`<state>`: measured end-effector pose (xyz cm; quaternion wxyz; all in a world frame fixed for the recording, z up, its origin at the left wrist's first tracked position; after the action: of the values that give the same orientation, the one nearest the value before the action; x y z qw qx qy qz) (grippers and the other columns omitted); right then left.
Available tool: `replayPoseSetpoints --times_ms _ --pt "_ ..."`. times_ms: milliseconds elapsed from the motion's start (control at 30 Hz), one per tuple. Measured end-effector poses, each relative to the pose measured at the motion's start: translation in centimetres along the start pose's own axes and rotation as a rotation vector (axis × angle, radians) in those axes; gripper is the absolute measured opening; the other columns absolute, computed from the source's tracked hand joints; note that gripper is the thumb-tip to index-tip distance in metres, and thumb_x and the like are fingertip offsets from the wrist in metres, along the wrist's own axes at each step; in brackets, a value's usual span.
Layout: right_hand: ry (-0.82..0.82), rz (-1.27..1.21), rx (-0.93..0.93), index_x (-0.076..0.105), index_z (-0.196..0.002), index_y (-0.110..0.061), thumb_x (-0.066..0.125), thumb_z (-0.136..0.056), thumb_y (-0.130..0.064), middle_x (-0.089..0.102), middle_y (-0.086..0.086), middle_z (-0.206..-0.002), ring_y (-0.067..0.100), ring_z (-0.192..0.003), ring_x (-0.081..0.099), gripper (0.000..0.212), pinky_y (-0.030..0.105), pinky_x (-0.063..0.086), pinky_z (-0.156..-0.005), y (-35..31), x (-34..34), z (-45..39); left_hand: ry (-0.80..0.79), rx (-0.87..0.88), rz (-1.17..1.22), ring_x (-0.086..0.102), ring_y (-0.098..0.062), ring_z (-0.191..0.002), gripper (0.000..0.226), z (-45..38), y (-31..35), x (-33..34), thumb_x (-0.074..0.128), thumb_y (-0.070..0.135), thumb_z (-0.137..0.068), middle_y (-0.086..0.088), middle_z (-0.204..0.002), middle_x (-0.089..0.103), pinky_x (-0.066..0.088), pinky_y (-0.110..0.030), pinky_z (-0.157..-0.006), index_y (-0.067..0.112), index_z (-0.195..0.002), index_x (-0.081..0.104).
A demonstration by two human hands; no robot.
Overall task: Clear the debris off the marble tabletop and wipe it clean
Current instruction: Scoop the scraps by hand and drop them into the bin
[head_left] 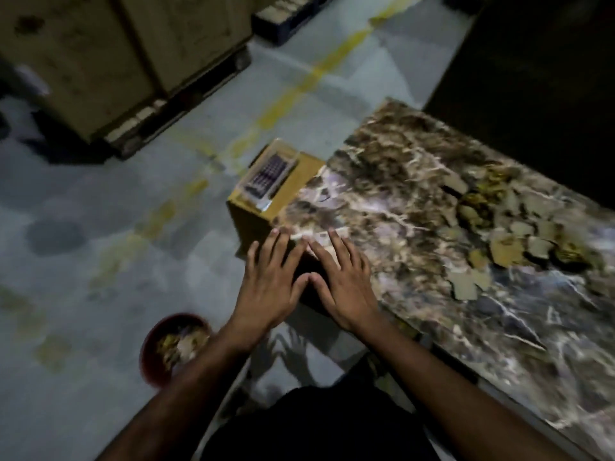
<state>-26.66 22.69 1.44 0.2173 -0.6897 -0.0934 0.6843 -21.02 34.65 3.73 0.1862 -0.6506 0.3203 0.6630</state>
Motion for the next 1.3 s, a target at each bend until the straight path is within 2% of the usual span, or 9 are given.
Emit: replayPoseSetpoints --times_ms 267,367,467,700,867,967,1067,1167,1300 --pt "-0.001 0.007 0.393 0.016 -0.158 -0.049 0.034 -0.1 -0.063 0.01 0.008 -0.17 0.035 -0.15 0.021 0.062 0.053 0.027 -0.115 22.6 -7.3 3.2 -0.187 0.235 0.046 0.034 -0.033 -0.142 0.066 -13.5 18.4 8.7 0.037 0.059 -0.096 -0.007 -0.161 0.033 0.036 -0.053 -0.11 0.036 -0.156 0.024" --pt "-0.11 0.051 0.701 0.015 -0.156 -0.05 0.052 -0.093 -0.064 0.009 0.017 -0.167 0.042 -0.15 0.017 0.075 0.057 0.027 -0.113 30.7 -7.5 7.5 -0.397 0.301 -0.009 0.036 -0.036 -0.136 0.072 -15.7 22.2 13.7 0.046 0.058 -0.093 -0.011 -0.157 0.032 0.039 -0.048 -0.104 0.033 -0.155 0.02" --pt "-0.116 -0.036 0.88 0.017 -0.156 -0.048 0.065 -0.085 -0.067 0.011 0.021 -0.16 0.044 -0.144 0.02 0.088 0.054 0.033 -0.11 35.0 -7.1 11.0 -0.465 0.318 -0.037 0.039 -0.038 -0.125 0.07 -16.2 23.8 16.3 0.052 0.055 -0.094 -0.014 -0.142 0.034 0.043 -0.047 -0.094 0.026 -0.153 0.028" --pt "0.119 -0.334 0.811 0.037 -0.155 -0.028 0.072 -0.094 -0.027 0.036 0.007 -0.135 0.03 -0.12 0.052 0.07 0.034 0.044 -0.097 36.0 -7.3 5.3 -0.397 0.609 0.022 0.048 -0.03 -0.103 0.053 -20.5 29.7 17.7 0.053 0.045 -0.093 -0.005 -0.117 0.047 0.044 -0.042 -0.082 0.023 -0.14 0.046" --pt "0.295 -0.319 0.802 0.044 -0.151 -0.028 0.069 -0.095 -0.032 0.043 0.002 -0.141 0.019 -0.123 0.049 0.062 0.034 0.045 -0.102 37.5 -12.5 4.1 -0.234 0.672 0.18 0.049 -0.03 -0.096 0.022 -26.1 31.9 14.7 0.049 0.035 -0.088 -0.005 -0.1 0.049 0.044 -0.043 -0.08 0.017 -0.1 0.054" --pt "0.424 0.039 0.98 0.046 -0.149 -0.035 0.07 -0.091 -0.048 0.037 0.007 -0.156 0.029 -0.139 0.034 0.064 0.055 0.033 -0.118 43.0 -18.7 7.9 -0.222 0.572 0.216 0.046 -0.032 -0.116 0.047 -28.8 31.2 14.3 0.05 0.047 -0.089 -0.011 -0.125 0.05 0.046 -0.046 -0.095 0.015 -0.123 0.054" --pt "0.261 0.108 1.093 0.029 -0.154 -0.053 0.07 -0.079 -0.072 0.008 0.006 -0.169 0.043 -0.153 0.006 0.087 0.063 0.003 -0.119 50.0 -20.2 10.2 -0.378 0.556 0.157 0.021 -0.035 -0.147 0.077 -28.7 31.2 16.7 0.049 0.062 -0.091 -0.012 -0.162 0.021 0.025 -0.053 -0.118 0.026 -0.155 0.026" --pt "0.013 0.029 1.015 0.022 -0.154 -0.058 0.062 -0.082 -0.077 0.003 0.006 -0.171 0.044 -0.154 0.0 0.085 0.071 0.009 -0.117 53.4 -18.0 10.0 -0.478 0.542 0.146 0.004 -0.031 -0.154 0.086 -27.3 31.8 18.5 0.046 0.065 -0.095 -0.006 -0.17 -0.005 0.014 -0.05 -0.122 0.034 -0.161 0.0" --pt "-0.043 0.05 0.928 0.033 -0.151 -0.051 0.057 -0.09 -0.067 0.017 0.008 -0.169 0.038 -0.155 0.005 0.067 0.069 0.015 -0.119 51.3 -16.4 8.7 -0.434 0.499 0.209 0.012 -0.032 -0.153 0.08 -26.0 32.2 18.5 0.047 0.057 -0.099 -0.006 -0.17 -0.001 0.014 -0.049 -0.122 0.035 -0.161 0.001"
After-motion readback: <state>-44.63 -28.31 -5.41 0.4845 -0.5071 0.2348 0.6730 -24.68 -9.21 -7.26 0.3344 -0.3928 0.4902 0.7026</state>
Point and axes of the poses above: each hand's wrist, its own z-axis away from the middle knuckle, its own x-axis out of the palm, y = z × x, the point moved 10 cm from there along -z, towards the middle knuckle
